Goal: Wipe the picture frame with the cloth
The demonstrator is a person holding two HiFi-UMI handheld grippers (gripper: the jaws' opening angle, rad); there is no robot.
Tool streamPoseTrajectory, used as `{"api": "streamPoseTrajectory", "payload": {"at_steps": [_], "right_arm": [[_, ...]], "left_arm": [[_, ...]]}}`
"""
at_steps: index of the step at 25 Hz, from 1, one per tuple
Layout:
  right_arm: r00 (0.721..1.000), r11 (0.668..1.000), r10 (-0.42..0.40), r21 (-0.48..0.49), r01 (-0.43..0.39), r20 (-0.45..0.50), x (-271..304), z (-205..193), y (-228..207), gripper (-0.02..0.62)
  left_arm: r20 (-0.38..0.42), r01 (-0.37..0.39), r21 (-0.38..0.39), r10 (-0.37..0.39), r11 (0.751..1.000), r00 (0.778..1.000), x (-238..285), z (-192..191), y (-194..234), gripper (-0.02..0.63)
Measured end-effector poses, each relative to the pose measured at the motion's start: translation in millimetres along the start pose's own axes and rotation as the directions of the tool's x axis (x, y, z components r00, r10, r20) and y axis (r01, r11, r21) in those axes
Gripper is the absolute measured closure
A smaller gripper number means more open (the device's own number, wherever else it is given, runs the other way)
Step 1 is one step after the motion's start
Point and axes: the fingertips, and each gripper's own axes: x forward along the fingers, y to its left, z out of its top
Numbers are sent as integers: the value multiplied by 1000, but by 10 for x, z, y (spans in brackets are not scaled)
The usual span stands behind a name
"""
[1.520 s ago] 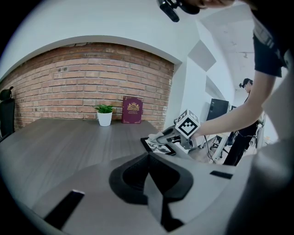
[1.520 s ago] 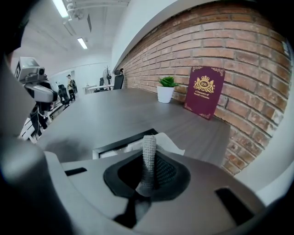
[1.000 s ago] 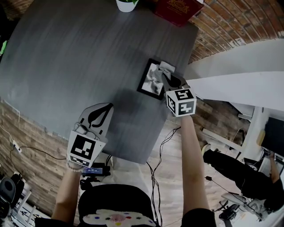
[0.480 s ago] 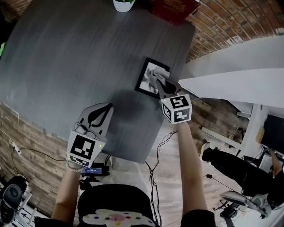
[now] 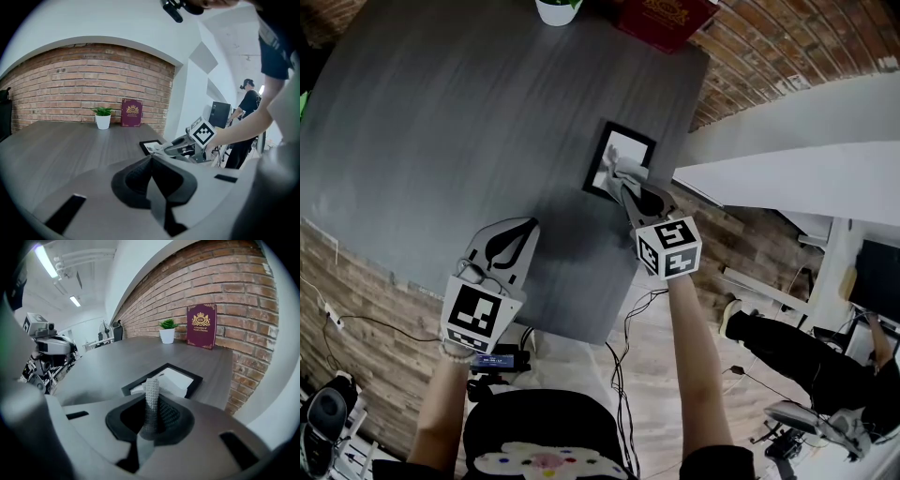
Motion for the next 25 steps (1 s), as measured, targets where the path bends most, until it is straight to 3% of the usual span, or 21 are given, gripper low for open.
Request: {"api": "streamPoseTrajectory", "payload": {"at_steps": [11, 25], "right_arm": [[999, 998, -52, -44, 52, 17, 9, 169, -268, 571], [964, 951, -264, -164, 262, 7, -156, 473, -1220, 571]], "left_arm": [[1, -7, -1, 7, 1000, 1000, 17, 15, 20, 597], [-2, -13, -3, 13, 1000, 1000, 17, 12, 20, 597]]}}
